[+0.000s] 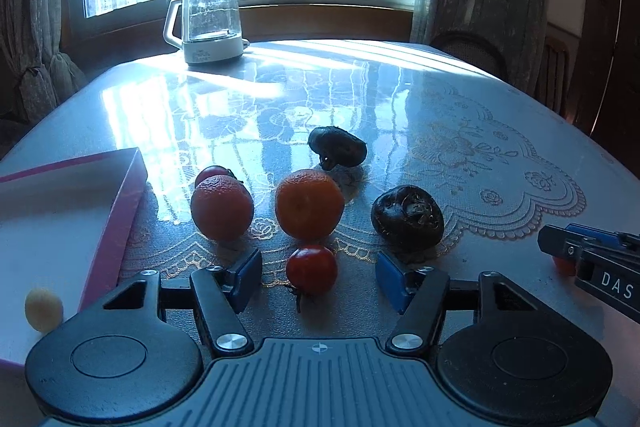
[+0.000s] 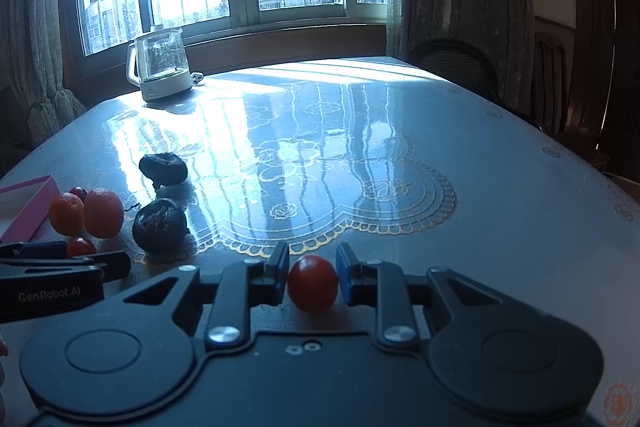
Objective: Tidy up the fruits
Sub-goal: 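Close the left tool on another cherry tomato while the right tool holds its tomato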
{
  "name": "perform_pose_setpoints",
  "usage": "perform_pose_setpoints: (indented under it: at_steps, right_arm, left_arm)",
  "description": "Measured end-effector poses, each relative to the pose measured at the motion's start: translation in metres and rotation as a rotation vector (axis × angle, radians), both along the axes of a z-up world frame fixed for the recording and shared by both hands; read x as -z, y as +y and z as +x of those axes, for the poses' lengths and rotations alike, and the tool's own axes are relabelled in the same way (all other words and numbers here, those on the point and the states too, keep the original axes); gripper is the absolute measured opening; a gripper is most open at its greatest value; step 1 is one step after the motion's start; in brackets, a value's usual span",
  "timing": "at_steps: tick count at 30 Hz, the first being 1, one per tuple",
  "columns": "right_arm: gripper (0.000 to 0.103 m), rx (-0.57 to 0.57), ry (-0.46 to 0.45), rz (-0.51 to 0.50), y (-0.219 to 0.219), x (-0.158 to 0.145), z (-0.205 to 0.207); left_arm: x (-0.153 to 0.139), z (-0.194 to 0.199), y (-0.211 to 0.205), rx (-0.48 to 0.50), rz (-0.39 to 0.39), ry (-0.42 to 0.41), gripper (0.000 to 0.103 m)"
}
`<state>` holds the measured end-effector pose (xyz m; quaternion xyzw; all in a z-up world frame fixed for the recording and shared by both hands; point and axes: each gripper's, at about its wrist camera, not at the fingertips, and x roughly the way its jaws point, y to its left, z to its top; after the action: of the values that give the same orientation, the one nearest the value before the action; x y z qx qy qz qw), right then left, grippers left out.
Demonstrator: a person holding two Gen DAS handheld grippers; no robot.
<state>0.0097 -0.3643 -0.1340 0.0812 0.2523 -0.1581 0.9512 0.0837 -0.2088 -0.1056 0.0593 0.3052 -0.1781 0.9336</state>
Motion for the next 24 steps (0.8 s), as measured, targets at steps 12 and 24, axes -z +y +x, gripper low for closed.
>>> perform_pose_setpoints:
  at_steps: [12, 24]
  right_arm:
    - [0.025, 0.006, 0.003, -0.01, 0.0002, 0.0019, 0.0002]
    - [0.022, 0.015, -0.019, -0.037, 0.0063, 0.0015, -0.0028]
  left_arm:
    - [-0.0001, 0.0029, -0.0013, 0.015, 0.002, -0.021, 0.026]
    - [-0.0022, -0.0057, 0.0059, 0.018, -0.048, -0.007, 0.026]
